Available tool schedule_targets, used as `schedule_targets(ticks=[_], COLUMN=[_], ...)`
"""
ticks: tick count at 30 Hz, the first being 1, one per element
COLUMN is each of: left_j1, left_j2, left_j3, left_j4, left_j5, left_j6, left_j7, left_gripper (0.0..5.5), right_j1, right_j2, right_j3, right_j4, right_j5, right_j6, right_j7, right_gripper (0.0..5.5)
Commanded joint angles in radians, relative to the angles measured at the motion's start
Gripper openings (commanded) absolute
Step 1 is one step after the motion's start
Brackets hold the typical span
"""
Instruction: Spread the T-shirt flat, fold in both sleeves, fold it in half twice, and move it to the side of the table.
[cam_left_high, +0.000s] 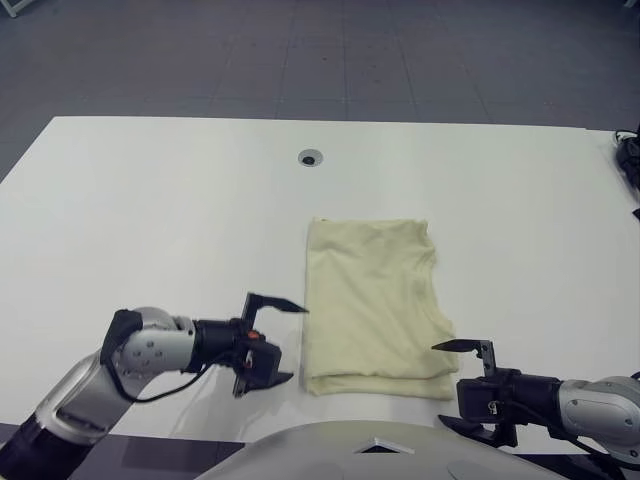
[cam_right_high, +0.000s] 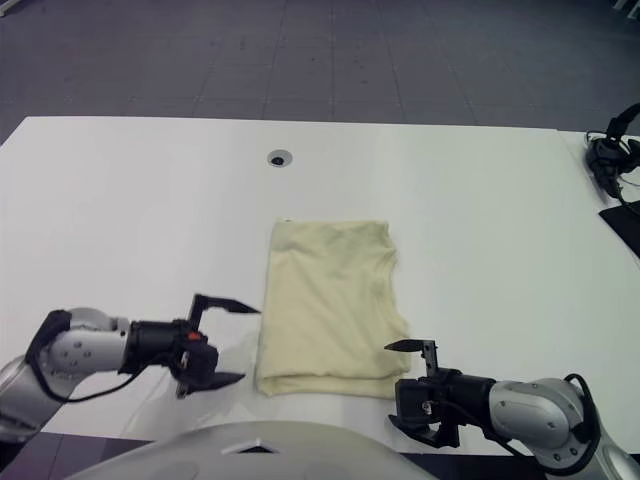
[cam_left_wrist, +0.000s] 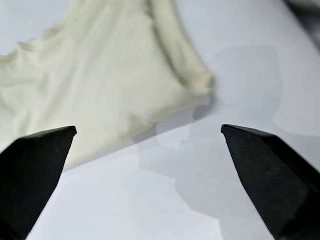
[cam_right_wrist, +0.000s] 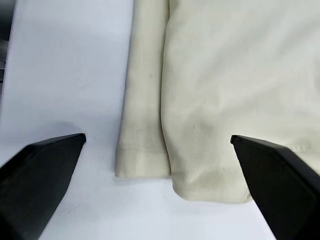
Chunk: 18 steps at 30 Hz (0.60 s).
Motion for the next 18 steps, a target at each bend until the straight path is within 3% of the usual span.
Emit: schedule_targets(ticks=[1,3,8,13,18], left_j1=[0.043,0.033,0.028,-0.043,-0.111], left_j2=[0.024,0.012,0.003,-0.083,-0.157], left_j3=[-0.014,-0.027,-0.062,-0.124,-0.195], left_j4=[-0.032,-0.030,-0.037,-0.008,0.036], left_j5=[0.067,0.090,0.140,0.212,0.292], left_j6=[-0.024,-0.011,-0.010,-0.008,-0.012], left_j7=[0.002,0.003,0.003,0.043,0.063], left_gripper=[5.38,5.38,5.40,5.40,5.40], right_j1=[0.020,0.011,0.005,-0.003,-0.015], right_j2=[0.006,0.010,-0.008,-0.007,-0.012], right_j3=[0.026,0.037,0.043,0.055,0.062], right_j4=[0.046,0.062,0.105,0.121,0.133], right_j5=[-0.061,-0.077,-0.102,-0.108,-0.122], right_j6=[-0.001,-0.004,-0.024,-0.030,-0.029], right_j7=[-0.021,-0.034,-0.048,-0.063,-0.078], right_gripper=[5.40,5.40,4.67,4.08,4.73])
